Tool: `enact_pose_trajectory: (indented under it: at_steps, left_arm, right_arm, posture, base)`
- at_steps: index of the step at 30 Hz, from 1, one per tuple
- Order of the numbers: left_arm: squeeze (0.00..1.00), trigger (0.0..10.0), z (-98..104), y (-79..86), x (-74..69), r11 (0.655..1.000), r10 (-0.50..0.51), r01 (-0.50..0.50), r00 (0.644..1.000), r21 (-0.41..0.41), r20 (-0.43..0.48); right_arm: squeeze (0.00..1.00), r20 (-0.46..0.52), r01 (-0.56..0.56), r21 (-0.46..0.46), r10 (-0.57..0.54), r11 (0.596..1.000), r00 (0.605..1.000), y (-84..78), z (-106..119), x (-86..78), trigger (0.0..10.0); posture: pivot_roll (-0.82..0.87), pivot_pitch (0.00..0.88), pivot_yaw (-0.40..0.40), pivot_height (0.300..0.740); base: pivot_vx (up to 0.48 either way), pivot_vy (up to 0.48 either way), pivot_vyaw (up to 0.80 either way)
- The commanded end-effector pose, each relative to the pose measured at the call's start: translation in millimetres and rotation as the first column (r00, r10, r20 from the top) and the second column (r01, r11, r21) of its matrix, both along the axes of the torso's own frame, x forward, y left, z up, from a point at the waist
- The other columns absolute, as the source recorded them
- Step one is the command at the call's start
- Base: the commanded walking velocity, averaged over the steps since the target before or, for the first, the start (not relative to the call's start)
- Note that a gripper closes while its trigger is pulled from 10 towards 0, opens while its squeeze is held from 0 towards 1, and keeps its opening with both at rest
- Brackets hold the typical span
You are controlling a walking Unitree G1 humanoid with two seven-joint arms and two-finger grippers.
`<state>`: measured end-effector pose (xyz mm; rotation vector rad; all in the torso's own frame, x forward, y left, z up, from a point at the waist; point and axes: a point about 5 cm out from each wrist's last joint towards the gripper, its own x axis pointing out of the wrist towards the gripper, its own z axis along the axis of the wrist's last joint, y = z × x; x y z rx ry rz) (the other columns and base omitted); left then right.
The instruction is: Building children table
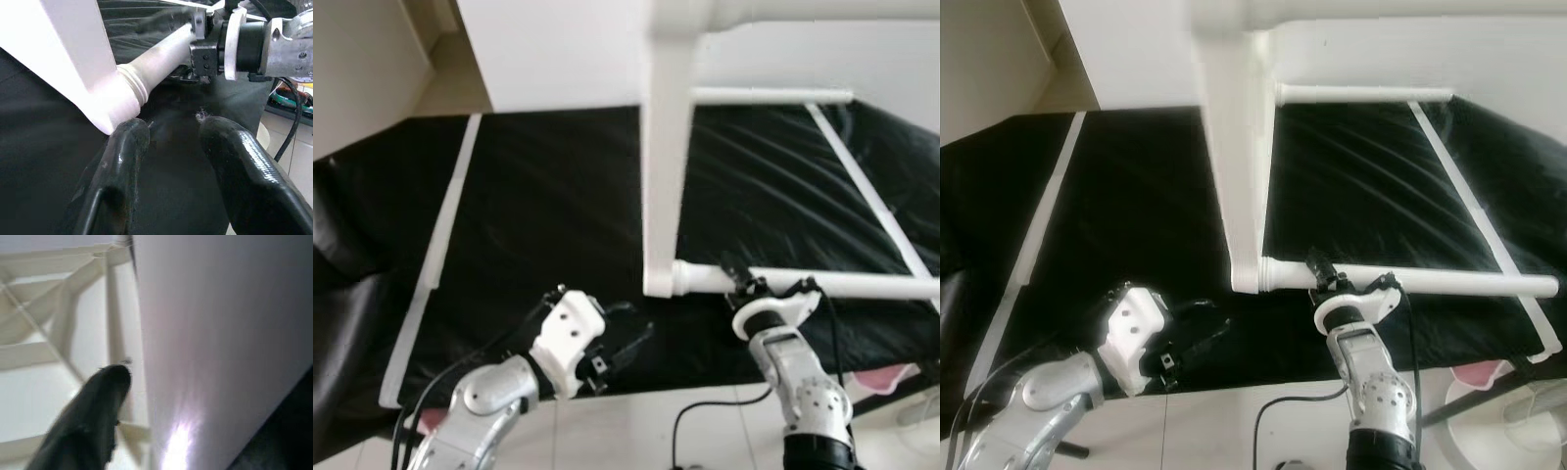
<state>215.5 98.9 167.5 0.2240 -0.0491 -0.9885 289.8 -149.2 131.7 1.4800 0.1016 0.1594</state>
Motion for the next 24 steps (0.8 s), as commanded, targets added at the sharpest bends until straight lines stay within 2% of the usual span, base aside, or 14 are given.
enact_pose_trajectory:
  at_steps: [1, 7, 11, 12, 13, 14, 17, 18, 19, 20, 21, 22, 23, 24]
  left_arm:
    - [0.0, 10.0, -2, 0.5, -1.6, 1.0, 0.019, -0.019, 1.0, 0.007, -0.011]
    - [0.0, 10.0, -3, 1.3, -2.5, 1.0, 0.018, -0.018, 1.0, 0.009, -0.017]
    - [0.0, 10.0, -3, 1.5, -2.8, 1.0, 0.015, -0.015, 1.0, 0.01, -0.019]
    - [0.0, 10.0, -3, 2.0, -2.5, 1.0, 0.014, -0.014, 1.0, 0.012, -0.019]
    - [0.0, 10.0, -3, 2.0, -2.5, 1.0, 0.014, -0.014, 1.0, 0.012, -0.019]
    - [0.0, 10.0, -3, 3.1, -2.1, 1.0, 0.01, -0.01, 1.0, 0.016, -0.019]
    - [0.0, 10.0, -3, 3.4, -1.8, 1.0, 0.009, -0.008, 1.0, 0.018, -0.019]
    - [0.0, 10.0, -3, 4.8, -0.9, 1.0, 0.001, -0.001, 1.0, 0.023, -0.022]
    - [0.0, 10.0, -3, 4.8, -0.9, 1.0, 0.001, -0.001, 1.0, 0.023, -0.022]
    - [0.0, 10.0, -3, 5.3, -0.7, 1.0, -0.003, 0.004, 1.0, 0.025, -0.025]
    - [0.0, 10.0, -3, 5.3, -0.7, 1.0, -0.003, 0.004, 1.0, 0.025, -0.025]
    - [0.0, 10.0, -3, 6.0, -0.3, 1.0, -0.008, 0.008, 1.0, 0.027, -0.027]
    - [0.0, 10.0, -3, 7.5, 0.5, 0.999, -0.016, 0.017, 0.999, 0.033, -0.03]
    - [0.0, 10.0, -3, 7.5, 0.5, 0.999, -0.016, 0.017, 0.999, 0.033, -0.03]
  right_arm:
    - [1.0, -0.049, -0.03, 0.195, 0.04, 0.98, 0.998, 35.7, -13, -14.5, 10.0]
    - [1.0, -0.094, 0.033, 0.196, -0.015, 0.98, 0.996, 11.4, -28, -32.1, 10.0]
    - [1.0, -0.115, 0.044, 0.194, -0.022, 0.98, 0.993, 7.0, -31, -37.4, 10.0]
    - [1.0, -0.136, 0.053, 0.184, -0.028, 0.982, 0.99, 3.3, -35, -44.2, 10.0]
    - [1.0, -0.136, 0.053, 0.184, -0.028, 0.982, 0.99, 3.3, -35, -44.2, 10.0]
    - [1.0, -0.175, 0.08, 0.173, -0.049, 0.982, 0.983, -4.9, -42, -59.8, 10.0]
    - [1.0, -0.19, 0.089, 0.173, -0.056, 0.981, 0.98, -7.8, -44, -65.5, 10.0]
    - [0.13, -0.188, 0.1, 0.131, -0.074, 0.986, 0.979, -16.7, -46, -81.4, 10.0]
    - [0.13, -0.188, 0.1, 0.131, -0.074, 0.986, 0.979, -16.7, -46, -81.4, 10.0]
    - [0.0, -0.2, 0.102, 0.086, -0.084, 0.991, 0.976, -21.5, -50, -89.1, 10.0]
    - [0.0, -0.2, 0.102, 0.086, -0.084, 0.991, 0.976, -21.5, -50, -89.1, 10.0]
    - [0.0, -0.206, 0.109, 0.068, -0.093, 0.992, 0.974, -27.1, -55, -99.5, 10.0]
    - [0.0, -0.22, 0.129, 0.053, -0.114, 0.99, 0.969, -36.5, -63, -117.3, 10.0]
    - [0.0, -0.22, 0.129, 0.053, -0.114, 0.99, 0.969, -36.5, -63, -117.3, 10.0]
  posture:
    - [-0.05, 0.139, 0.021, 0.74]
    - [-0.06, 0.149, 0.028, 0.74]
    - [-0.06, 0.15, 0.028, 0.74]
    - [-0.07, 0.156, 0.035, 0.74]
    - [-0.07, 0.156, 0.035, 0.74]
    - [-0.08, 0.16, 0.041, 0.74]
    - [-0.08, 0.16, 0.041, 0.74]
    - [-0.1, 0.174, 0.057, 0.74]
    - [-0.1, 0.174, 0.057, 0.74]
    - [-0.1, 0.175, 0.059, 0.74]
    - [-0.1, 0.175, 0.059, 0.74]
    - [-0.1, 0.178, 0.068, 0.74]
    - [-0.12, 0.182, 0.085, 0.74]
    - [-0.12, 0.182, 0.085, 0.74]
  base:
    - [0.0, 0.0, 0.0]
    - [0.0, 0.0, 0.0]
    - [0.0, 0.0, 0.0]
    - [0.0, 0.0, 0.0]
    - [0.0, 0.0, 0.0]
    - [0.0, 0.0, 0.0]
    - [0.0, 0.0, 0.0]
    - [0.0, 0.0, 0.0]
    - [0.0, 0.0, 0.0]
    - [0.0, 0.0, 0.0]
    - [0.0, 0.0, 0.0]
    - [0.0, 0.0, 0.0]
    - [0.0, 0.0, 0.0]
    - [0.0, 0.0, 0.0]
